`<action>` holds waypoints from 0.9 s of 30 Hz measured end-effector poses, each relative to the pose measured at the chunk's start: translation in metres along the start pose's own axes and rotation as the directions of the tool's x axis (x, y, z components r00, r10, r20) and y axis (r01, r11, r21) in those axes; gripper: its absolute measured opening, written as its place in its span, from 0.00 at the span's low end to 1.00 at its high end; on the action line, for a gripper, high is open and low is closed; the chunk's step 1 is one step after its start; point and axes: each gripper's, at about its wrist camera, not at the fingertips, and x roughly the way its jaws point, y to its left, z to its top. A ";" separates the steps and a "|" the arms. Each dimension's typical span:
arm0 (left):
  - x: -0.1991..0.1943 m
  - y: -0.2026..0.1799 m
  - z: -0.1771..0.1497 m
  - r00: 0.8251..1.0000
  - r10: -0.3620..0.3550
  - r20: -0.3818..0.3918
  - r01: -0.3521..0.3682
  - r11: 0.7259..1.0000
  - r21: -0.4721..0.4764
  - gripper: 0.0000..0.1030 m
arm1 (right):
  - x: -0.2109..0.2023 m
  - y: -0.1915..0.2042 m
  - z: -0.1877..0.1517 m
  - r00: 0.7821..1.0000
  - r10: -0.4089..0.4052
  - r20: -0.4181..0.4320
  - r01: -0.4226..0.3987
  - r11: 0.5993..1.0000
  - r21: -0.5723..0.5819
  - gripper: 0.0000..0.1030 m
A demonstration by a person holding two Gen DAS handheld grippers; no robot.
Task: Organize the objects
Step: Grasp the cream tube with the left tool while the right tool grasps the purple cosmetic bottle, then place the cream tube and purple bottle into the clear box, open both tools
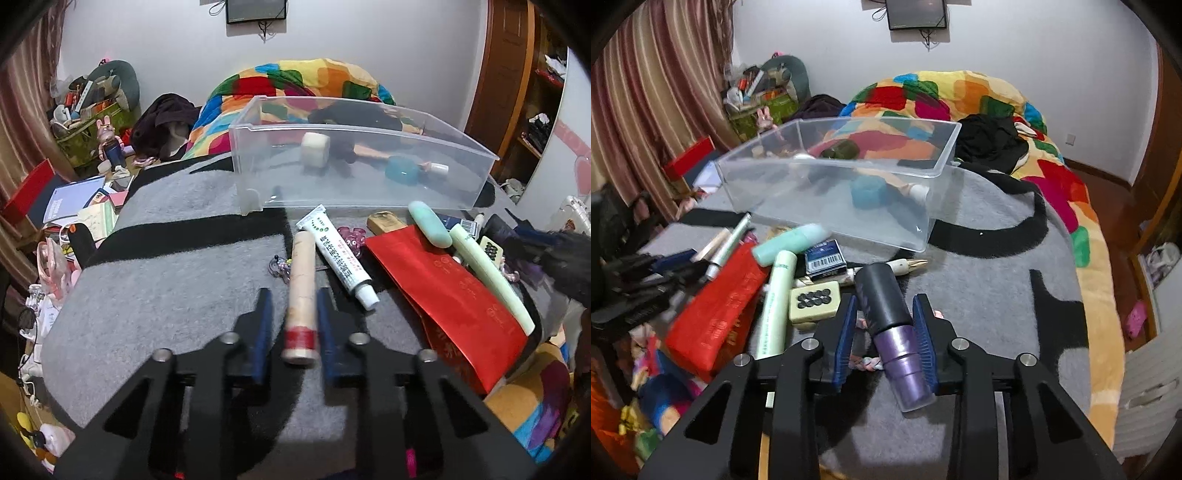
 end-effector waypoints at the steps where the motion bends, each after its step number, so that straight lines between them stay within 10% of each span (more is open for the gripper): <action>1: -0.001 0.002 0.000 1.000 -0.008 0.000 0.008 1.000 -0.006 0.15 | 0.004 0.000 -0.001 1.000 0.004 -0.014 -0.004 1.000 0.001 0.28; 27: -0.038 0.018 0.059 0.986 -0.076 0.148 0.089 0.993 -0.081 0.14 | -0.049 -0.010 0.051 0.980 0.068 0.185 -0.085 0.993 0.084 0.23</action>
